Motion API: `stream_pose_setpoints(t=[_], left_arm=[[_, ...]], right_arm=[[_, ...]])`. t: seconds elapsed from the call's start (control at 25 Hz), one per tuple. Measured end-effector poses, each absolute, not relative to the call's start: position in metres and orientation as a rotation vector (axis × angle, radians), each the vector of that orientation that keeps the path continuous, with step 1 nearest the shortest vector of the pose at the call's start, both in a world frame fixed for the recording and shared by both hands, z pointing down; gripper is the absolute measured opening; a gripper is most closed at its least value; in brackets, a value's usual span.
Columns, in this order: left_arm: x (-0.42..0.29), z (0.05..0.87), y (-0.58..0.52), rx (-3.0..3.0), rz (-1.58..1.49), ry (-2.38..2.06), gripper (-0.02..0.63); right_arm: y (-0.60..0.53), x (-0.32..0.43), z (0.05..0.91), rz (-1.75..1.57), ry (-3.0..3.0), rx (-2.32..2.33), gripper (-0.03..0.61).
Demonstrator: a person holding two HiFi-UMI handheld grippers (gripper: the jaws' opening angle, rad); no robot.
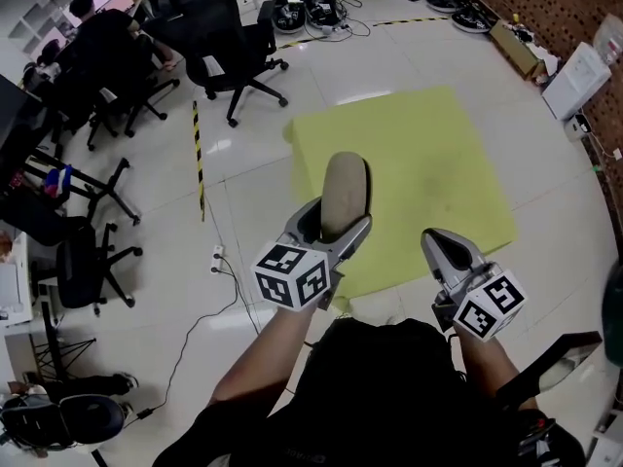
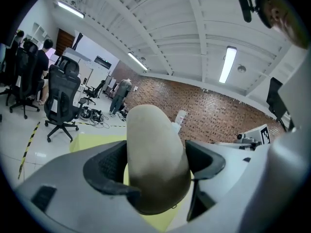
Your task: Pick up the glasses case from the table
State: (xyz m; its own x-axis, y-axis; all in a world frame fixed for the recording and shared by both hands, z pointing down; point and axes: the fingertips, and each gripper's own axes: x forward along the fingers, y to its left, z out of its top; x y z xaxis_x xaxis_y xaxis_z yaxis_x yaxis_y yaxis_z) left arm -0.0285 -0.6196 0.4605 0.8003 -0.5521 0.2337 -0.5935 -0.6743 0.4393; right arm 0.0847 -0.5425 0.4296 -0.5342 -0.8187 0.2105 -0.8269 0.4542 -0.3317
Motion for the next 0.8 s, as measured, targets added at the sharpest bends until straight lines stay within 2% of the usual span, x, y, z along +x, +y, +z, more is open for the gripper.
stream_pose_setpoints(t=[0.32, 0.8], left_arm=[[-0.028, 0.424, -0.585, 2.487, 0.001, -0.953, 0.379], [0.023, 0.393, -0.518, 2.452, -0.138, -0.98, 0.378]], right_arm=[[-0.524, 0.098, 0.405, 0.555, -2.762, 1.406, 0.002], [-0.46, 0.153, 0.387, 0.453, -2.854, 1.285, 0.0]])
